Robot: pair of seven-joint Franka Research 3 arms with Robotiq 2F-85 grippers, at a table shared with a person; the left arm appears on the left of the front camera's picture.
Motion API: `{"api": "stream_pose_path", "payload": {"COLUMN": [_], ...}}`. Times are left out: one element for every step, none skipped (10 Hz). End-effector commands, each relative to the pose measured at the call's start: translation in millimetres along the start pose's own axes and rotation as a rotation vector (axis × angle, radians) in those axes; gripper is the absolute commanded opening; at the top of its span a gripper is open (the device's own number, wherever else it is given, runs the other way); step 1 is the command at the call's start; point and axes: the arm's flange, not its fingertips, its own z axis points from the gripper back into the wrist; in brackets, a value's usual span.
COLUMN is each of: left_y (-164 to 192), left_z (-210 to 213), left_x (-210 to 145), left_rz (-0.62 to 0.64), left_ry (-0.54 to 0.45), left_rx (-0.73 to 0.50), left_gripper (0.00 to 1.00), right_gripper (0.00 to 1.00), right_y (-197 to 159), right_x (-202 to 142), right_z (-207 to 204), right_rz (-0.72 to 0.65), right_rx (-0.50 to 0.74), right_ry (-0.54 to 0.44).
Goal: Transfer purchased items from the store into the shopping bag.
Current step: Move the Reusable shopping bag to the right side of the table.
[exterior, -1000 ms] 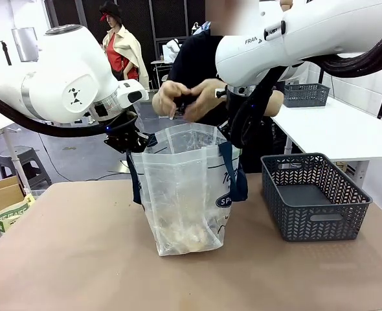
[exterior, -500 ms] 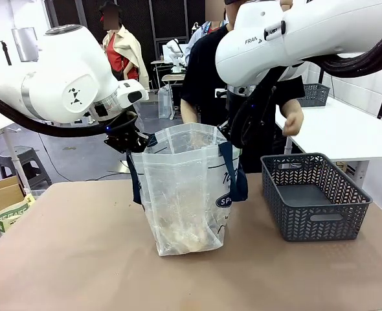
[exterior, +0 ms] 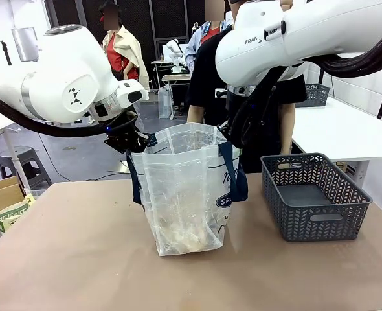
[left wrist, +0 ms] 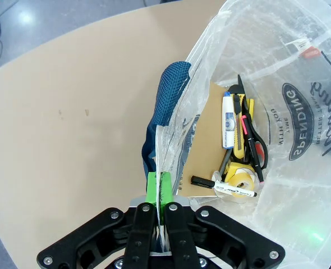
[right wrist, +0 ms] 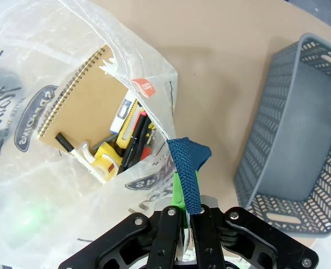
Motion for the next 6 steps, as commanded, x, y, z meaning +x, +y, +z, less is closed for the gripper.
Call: {"api": "stream_pose_path", "payload": {"left_y": [1.1, 1.1, 1.1, 1.1, 1.1, 1.1], "left_z": [1.3, 1.3, 1.3, 1.3, 1.3, 1.3], "left_x": [-0.7, -0.7, -0.7, -0.7, -0.7, -0.7], "left_rz": [0.017, 0.017, 0.017, 0.017, 0.017, 0.017], "left_ry": [-0.003, -0.003, -0.003, -0.003, -0.003, -0.003], "left_rx": [0.007, 0.007, 0.007, 0.007, 0.007, 0.007], "left_gripper": [0.00, 0.00, 0.00, 0.00, 0.00, 0.00], "right_gripper": [0.00, 0.00, 0.00, 0.00, 0.00, 0.00], "right_y": [-1.2, -1.2, -1.2, -1.2, -1.2, -1.2], "right_x": [0.5, 0.5, 0.5, 0.5, 0.5, 0.5], "right_z": [1.3, 1.3, 1.3, 1.3, 1.3, 1.3], "right_rz": [-0.013, -0.013, -0.013, -0.013, -0.013, -0.013], "right_rx": [-0.001, -0.001, -0.001, -0.001, -0.001, -0.001], "right_ry": [-0.002, -0.002, -0.002, -0.002, -0.002, -0.002]}}
